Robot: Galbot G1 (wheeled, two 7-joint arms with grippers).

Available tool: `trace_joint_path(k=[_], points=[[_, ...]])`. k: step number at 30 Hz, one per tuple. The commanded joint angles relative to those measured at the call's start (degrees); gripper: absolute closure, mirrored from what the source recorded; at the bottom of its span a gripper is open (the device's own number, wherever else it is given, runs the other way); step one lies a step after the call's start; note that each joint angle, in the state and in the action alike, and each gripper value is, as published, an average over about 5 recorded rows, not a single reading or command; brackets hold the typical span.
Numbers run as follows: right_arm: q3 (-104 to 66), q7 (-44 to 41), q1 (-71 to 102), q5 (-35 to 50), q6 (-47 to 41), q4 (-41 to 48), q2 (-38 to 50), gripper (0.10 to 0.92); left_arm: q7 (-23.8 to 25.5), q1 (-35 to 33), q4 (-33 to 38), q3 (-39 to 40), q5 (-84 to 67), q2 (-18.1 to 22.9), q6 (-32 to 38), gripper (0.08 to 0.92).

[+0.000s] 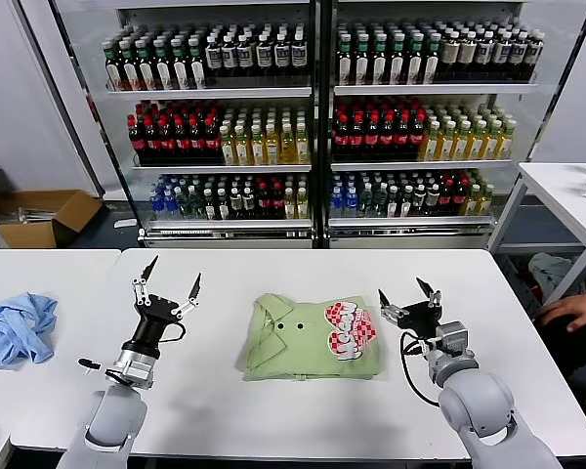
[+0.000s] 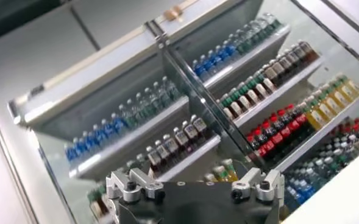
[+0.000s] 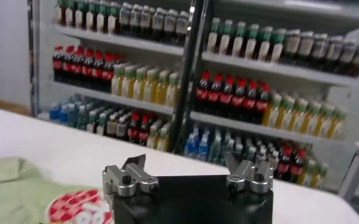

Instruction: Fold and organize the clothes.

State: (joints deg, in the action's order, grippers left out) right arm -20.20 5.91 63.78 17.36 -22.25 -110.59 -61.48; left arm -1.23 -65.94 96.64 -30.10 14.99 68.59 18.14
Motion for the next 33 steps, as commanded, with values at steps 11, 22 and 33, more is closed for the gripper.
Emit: trace_joint_path(k=[11,22,33], points=[[-2.6,-0.4,0.1,-6.5,5.5,3.2,-1.6,0.202,4.9,-3.0,4.2,-0.6,-27.9,-4.9,-12.5,0.177],[-5.7,-2.4,1.4,-8.5,7.1,1.1,0.6,0.203,-0.1,-2.1,7.9,1.8,-34.5,-5.6,-26.1,0.177],[-3.8,-1.4,2.5,-9.1,7.5,1.4,0.4,0.203,0.4,-0.2,5.1,3.6,-33.8,-4.8,-24.6,0.177]])
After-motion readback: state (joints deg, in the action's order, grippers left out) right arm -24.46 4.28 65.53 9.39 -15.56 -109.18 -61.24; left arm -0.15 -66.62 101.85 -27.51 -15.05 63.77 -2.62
